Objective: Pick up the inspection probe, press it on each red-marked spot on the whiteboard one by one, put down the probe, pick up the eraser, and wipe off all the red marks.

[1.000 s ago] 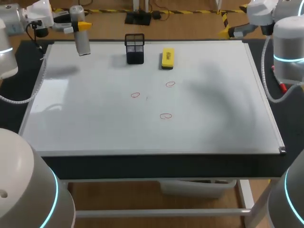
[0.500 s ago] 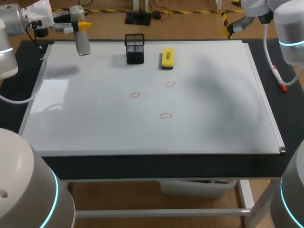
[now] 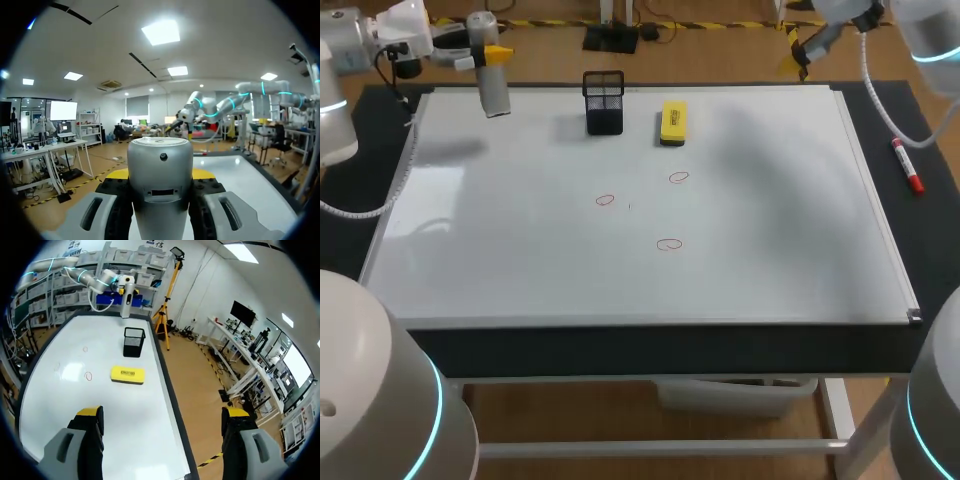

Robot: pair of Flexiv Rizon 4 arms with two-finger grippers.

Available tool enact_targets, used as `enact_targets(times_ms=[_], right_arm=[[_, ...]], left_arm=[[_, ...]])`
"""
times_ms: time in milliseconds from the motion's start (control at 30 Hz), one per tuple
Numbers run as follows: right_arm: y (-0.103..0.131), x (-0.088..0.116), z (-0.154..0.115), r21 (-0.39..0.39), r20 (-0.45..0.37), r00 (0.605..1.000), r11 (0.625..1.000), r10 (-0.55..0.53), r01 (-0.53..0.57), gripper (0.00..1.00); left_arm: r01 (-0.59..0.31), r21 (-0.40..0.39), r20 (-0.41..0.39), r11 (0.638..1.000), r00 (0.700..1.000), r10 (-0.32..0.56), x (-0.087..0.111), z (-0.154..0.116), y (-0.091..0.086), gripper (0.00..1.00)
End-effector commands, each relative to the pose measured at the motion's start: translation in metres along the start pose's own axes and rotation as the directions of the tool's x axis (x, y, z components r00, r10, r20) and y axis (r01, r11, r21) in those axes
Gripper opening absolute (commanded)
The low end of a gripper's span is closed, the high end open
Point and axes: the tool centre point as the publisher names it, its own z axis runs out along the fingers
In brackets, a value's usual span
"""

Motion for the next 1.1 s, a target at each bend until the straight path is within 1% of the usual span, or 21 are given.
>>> enact_targets(times_ms=[33, 100, 167, 233, 400, 500, 767, 1100], right_arm=[[0.001, -0.01, 0.008, 0.018, -0.342, 0.94, 1.0, -0.006, 0.013, 1.0], [0.002, -0.01, 0.012, 0.021, -0.389, 0.921, 1.0, -0.012, 0.022, 1.0], [0.002, -0.01, 0.016, 0.033, -0.418, 0.908, 0.999, -0.017, 0.034, 1.0], [0.002, -0.01, 0.02, 0.042, -0.462, 0.887, 0.998, -0.019, 0.044, 1.0], [0.001, -0.01, 0.029, 0.079, -0.504, 0.863, 0.993, -0.036, 0.088, 1.0], [0.001, -0.011, 0.035, 0.086, -0.525, 0.85, 0.991, -0.046, 0.107, 1.0], [0.001, -0.004, 0.052, 0.101, -0.607, 0.79, 0.978, -0.084, 0.182, 1.0], [-0.002, -0.002, 0.071, 0.15, -0.67, 0.731, 0.94, -0.132, 0.308, 1.0]], left_arm=[[-0.001, -0.002, 0.005, 1.0, 1.0, 0.001, 0.002, 0.0, -0.002, 0.0], [-0.001, -0.002, 0.005, 1.0, 1.0, 0.001, 0.002, 0.0, -0.002, 0.0], [-0.001, -0.002, 0.005, 1.0, 1.0, 0.001, 0.002, 0.0, -0.002, 0.0], [-0.001, -0.002, 0.005, 1.0, 1.0, 0.001, 0.002, 0.0, -0.002, 0.0], [-0.001, -0.002, 0.005, 1.0, 1.0, 0.001, 0.002, 0.0, -0.002, 0.0], [-0.001, -0.002, 0.005, 1.0, 1.0, 0.001, 0.002, 0.0, -0.002, 0.0], [-0.001, -0.002, 0.005, 1.0, 1.0, 0.001, 0.002, 0.0, -0.002, 0.0], [-0.001, -0.002, 0.005, 1.0, 1.0, 0.001, 0.002, 0.0, -0.002, 0.0]])
